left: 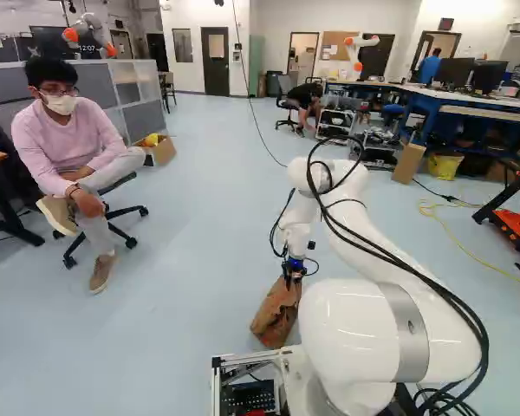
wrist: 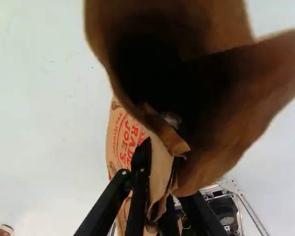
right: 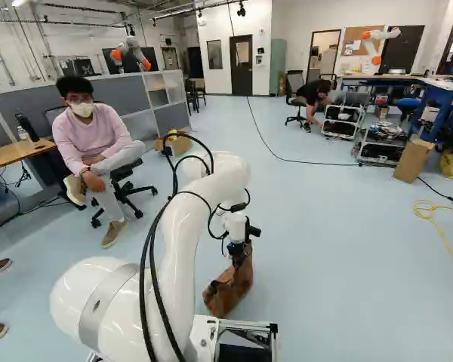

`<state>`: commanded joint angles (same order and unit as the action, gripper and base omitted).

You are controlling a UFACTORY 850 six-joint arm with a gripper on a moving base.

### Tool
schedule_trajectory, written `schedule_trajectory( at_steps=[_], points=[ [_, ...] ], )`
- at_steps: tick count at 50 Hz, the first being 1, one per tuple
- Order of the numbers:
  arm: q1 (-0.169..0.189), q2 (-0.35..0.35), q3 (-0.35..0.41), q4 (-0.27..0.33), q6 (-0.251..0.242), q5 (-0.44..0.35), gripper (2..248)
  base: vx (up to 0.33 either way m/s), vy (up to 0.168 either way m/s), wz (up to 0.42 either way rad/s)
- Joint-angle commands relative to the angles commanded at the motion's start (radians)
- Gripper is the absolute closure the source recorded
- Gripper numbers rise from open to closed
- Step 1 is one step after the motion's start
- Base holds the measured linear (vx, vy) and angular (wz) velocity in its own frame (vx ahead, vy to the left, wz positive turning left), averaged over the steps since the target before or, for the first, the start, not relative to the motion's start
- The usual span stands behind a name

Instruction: Pick up the grocery bag from the ground

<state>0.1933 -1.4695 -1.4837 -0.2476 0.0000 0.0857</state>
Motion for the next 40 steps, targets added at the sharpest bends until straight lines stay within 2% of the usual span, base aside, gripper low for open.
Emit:
schedule_trajectory(
  at_steps=[40],
  points=[
    [0.0,0.276,0.24,0.0,0.0,0.0,229,0.0,0.0,0.0]
  ],
)
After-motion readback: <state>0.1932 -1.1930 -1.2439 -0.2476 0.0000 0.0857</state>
